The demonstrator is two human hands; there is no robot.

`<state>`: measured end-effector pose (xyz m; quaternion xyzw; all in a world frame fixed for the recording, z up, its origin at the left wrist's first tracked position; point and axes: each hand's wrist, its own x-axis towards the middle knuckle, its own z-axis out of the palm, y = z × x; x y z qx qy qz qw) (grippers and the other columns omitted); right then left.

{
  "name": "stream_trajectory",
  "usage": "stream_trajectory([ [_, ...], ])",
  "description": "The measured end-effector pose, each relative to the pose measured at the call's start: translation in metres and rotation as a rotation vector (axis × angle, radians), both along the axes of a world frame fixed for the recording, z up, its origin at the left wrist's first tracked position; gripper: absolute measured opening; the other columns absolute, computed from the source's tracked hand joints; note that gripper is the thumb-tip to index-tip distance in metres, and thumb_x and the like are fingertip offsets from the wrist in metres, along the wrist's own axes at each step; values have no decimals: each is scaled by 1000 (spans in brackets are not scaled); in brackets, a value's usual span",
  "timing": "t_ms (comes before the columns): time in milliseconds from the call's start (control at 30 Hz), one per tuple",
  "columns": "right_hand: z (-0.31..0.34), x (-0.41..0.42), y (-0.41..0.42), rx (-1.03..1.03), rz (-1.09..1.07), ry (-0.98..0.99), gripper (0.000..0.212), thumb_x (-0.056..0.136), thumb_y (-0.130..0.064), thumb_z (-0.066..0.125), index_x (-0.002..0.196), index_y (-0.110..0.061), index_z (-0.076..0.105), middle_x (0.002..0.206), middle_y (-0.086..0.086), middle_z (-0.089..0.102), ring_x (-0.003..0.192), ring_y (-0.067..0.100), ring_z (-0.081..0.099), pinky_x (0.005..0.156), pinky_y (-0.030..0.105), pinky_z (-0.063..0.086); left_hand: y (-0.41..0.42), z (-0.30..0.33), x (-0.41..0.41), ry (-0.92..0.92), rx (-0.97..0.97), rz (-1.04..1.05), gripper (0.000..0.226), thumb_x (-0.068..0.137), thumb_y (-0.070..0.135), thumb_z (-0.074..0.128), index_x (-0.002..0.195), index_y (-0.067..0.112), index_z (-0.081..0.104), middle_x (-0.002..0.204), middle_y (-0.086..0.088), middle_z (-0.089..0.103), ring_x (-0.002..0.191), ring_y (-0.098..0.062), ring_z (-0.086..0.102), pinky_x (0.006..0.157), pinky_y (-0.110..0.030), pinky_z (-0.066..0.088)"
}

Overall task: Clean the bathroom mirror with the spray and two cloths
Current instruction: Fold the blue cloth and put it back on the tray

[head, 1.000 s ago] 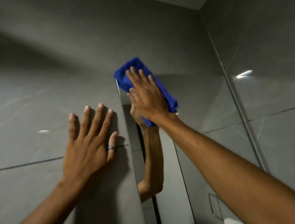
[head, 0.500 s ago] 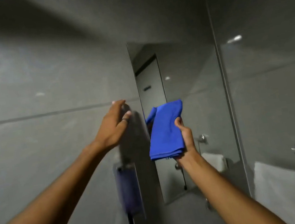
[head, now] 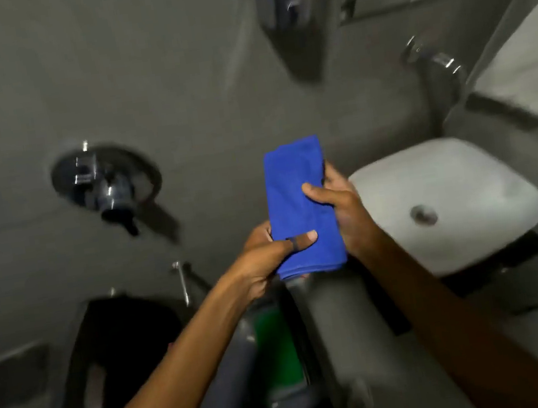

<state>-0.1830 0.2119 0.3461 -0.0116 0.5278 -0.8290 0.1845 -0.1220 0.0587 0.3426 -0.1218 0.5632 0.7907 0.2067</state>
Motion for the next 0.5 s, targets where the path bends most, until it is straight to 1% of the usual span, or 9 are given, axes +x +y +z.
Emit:
stream_trajectory([
  [67,-36,-4,-5,229,-1,55,53,89,14,61,139,-1,49,121,12,68,100,10,73,88,28,61,-13,-52,26,-87,-87,58,38,82,2,82,117,16,74,110,-2,82,94,-17,79,74,-28,64],
  [133,-79,-1,-18,544,120,77,61,85,21,62,142,9,44,123,11,62,86,-12,69,81,14,57,-23,-106,52,-179,-180,90,41,85,0,79,122,15,71,111,0,79,86,-7,78,71,-19,62],
  [167,-110,1,-25,616,219,66,64,83,24,62,142,10,42,127,13,58,85,-16,67,82,12,56,-27,-134,66,-231,-210,114,45,86,-2,77,128,11,67,114,-2,76,83,-3,77,69,-16,60],
  [200,-138,4,-34,682,281,22,65,82,26,61,142,11,42,132,15,55,90,-14,67,86,15,56,-31,-163,80,-286,-228,145,47,88,-5,74,132,8,64,117,-4,73,83,-4,76,68,-14,60],
  [233,-170,8,-42,733,348,-6,65,80,28,61,141,11,43,138,18,54,101,-4,68,93,26,57,-34,-195,96,-336,-231,183,44,90,-7,70,131,7,62,119,-6,70,88,-10,74,69,-16,61],
  [300,-230,20,-65,839,417,3,62,77,28,61,136,11,51,140,26,56,123,27,63,107,44,50,-41,-251,125,-447,-249,240,32,94,-7,64,121,11,58,120,-11,67,100,-25,68,73,-30,65],
  [367,-288,34,-89,930,456,0,60,77,21,58,135,5,56,136,24,60,125,37,60,105,42,51,-52,-304,149,-549,-270,294,24,97,-4,61,114,12,57,118,-11,66,103,-30,67,83,-45,63],
  [400,-313,40,-100,949,481,-29,60,78,19,56,135,1,57,133,23,62,121,38,63,100,44,54,-58,-326,158,-574,-294,321,23,97,-3,61,112,13,58,116,-11,67,100,-28,68,85,-44,62],
  [500,-377,50,-131,949,517,-89,61,78,17,53,134,-3,58,128,22,65,114,36,66,88,41,57,-76,-379,171,-589,-291,430,25,98,-6,60,117,11,61,113,-10,68,87,-17,69,68,-24,64],
])
